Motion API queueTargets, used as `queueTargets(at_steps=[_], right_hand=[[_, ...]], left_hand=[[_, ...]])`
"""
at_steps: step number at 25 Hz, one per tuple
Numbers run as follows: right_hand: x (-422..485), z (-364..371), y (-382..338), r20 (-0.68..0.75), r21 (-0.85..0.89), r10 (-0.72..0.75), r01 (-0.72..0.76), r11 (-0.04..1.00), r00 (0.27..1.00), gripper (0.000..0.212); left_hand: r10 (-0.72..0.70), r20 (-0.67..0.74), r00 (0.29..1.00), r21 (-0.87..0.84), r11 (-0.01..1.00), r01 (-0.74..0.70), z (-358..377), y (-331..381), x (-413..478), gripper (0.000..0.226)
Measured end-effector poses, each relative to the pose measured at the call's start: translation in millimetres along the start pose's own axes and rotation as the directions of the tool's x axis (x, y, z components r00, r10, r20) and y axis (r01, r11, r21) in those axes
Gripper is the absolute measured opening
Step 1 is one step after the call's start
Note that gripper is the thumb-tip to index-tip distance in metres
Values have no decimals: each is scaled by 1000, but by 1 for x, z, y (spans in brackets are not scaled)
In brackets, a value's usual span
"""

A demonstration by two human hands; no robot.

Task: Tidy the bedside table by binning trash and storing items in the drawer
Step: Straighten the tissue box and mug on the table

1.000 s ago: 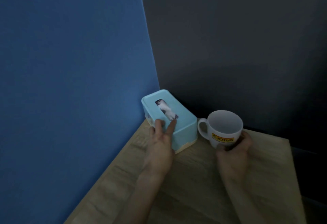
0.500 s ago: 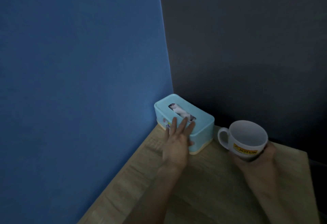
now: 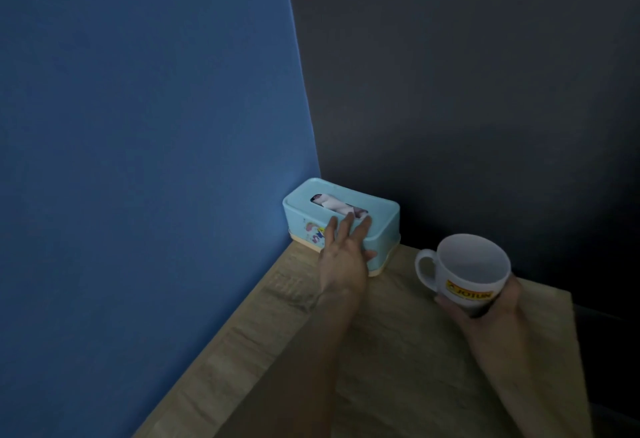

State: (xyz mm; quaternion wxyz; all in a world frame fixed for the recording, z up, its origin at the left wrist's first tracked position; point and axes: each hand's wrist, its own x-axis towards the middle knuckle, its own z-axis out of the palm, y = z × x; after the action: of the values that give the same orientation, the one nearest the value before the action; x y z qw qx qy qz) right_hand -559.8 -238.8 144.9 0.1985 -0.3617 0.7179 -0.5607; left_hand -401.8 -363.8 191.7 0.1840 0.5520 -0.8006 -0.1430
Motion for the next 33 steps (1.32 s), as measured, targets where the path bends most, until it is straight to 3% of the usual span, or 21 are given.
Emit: queueTargets(at_steps=[11, 29, 33], right_hand=[[21, 34, -10, 38, 49, -64, 62, 997, 997, 94], [26, 45, -7, 25, 47, -58, 57, 997, 998, 93], [26, 46, -9, 22, 28, -69, 68, 997, 997, 94]], left_hand=[[-40, 40, 998, -8, 999, 41, 4, 7, 5, 65], [16, 55, 998, 129, 991, -23, -2, 8, 7, 63], [19, 40, 999, 89, 996, -22, -1, 7, 9, 63]])
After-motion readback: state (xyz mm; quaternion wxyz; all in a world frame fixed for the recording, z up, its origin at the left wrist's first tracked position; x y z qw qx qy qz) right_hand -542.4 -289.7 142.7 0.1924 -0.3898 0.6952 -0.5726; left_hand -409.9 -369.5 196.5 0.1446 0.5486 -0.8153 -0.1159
